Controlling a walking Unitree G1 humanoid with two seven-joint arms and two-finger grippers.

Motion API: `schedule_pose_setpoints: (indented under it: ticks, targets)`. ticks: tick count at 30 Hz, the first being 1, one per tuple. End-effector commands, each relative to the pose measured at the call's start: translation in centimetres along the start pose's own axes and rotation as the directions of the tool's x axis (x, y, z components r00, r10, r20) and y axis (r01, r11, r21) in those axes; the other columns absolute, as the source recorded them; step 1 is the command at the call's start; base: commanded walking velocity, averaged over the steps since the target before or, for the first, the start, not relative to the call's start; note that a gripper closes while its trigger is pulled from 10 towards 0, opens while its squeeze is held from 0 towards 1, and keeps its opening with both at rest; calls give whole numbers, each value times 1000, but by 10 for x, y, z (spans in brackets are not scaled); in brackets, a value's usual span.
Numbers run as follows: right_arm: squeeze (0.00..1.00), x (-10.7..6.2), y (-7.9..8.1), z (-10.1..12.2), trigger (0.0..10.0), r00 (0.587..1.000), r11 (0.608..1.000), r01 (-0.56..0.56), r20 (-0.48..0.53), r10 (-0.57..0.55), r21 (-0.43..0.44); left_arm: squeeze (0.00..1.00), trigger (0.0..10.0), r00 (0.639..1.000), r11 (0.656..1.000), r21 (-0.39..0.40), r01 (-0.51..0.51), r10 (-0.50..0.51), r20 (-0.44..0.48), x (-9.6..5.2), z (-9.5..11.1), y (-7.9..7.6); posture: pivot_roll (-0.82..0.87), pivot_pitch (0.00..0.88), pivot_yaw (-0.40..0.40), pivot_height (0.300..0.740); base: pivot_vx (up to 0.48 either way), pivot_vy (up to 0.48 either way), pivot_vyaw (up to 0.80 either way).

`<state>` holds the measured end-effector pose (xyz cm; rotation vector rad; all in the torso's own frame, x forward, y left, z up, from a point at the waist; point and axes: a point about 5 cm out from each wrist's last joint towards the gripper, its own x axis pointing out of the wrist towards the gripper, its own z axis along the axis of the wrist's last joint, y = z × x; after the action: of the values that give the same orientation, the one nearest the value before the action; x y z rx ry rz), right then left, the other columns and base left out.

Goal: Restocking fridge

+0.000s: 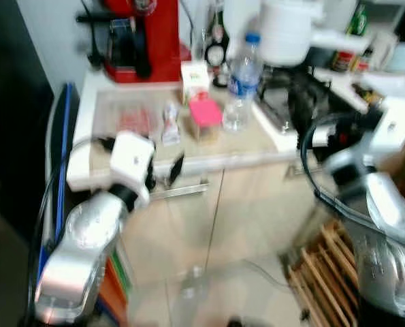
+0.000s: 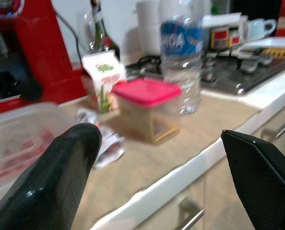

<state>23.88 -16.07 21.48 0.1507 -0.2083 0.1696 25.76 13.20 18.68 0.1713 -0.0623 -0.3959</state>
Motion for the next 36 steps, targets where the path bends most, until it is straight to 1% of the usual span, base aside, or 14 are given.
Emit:
schedule_pose_setpoints:
  ticks: [1,2,4,6,7,10,14,19,29,32,34,36]
  targets:
    - [0,-2,1,-14,10000,998,999,22,-51,-24,-32,0,10000,998,998,-1,-58,58,-26,-3,-7,4,-30,5,-4,740,0,0,0]
    - [0,-4,1,-18,10000,997,999,34,-63,-37,-43,0,10000,997,998,1,-69,69,-28,-2,-9,5,-29,6,-3,740,0,0,0]
    - [0,-4,-1,-25,10000,994,997,58,-91,-62,-43,0,10000,992,994,26,-106,108,-61,-2,-16,8,-28,8,-2,740,0,0,0]
    - [0,-4,0,-29,10000,992,997,64,-107,-68,-43,0,10000,991,993,42,-113,115,-61,-3,-19,9,-28,13,2,740,0,0,0]
    - [0,-3,1,-31,10000,990,996,56,-125,-64,-67,0,10000,992,992,48,-115,117,-44,-3,-17,9,-28,19,3,740,0,0,0]
    - [0,-2,3,-35,10000,987,996,38,-152,-51,-86,0,10000,992,991,51,-120,122,-34,-3,-14,9,-20,24,0,740,0,0,0]
    - [0,-2,9,-41,10000,984,996,12,-178,-28,-89,0,10000,991,989,62,-131,132,-28,-5,-13,9,-17,31,-4,740,0,0,0]
    - [0,-1,12,-43,10000,983,996,4,-182,-20,-87,0,10000,990,989,61,-136,138,-30,-5,-14,9,-16,37,-6,740,0,0,0]
    - [0,7,21,-33,10000,989,996,-37,-145,25,-80,0,10000,991,989,65,-136,137,-6,-1,-8,10,-26,34,-7,740,0,0,0]
    - [0,13,24,-25,10000,993,996,-44,-113,35,-73,0,10000,990,988,66,-139,138,23,2,-2,11,-27,30,-4,740,0,0,0]
    - [0,20,27,-15,10000,996,997,-49,-76,45,-59,0,10000,990,989,66,-130,126,57,5,6,12,-28,24,-1,740,120,0,-613]
    - [0,23,28,-11,10000,997,997,-51,-62,48,-57,0,10000,990,990,61,-126,122,70,6,9,12,-28,24,-1,740,242,0,-800]
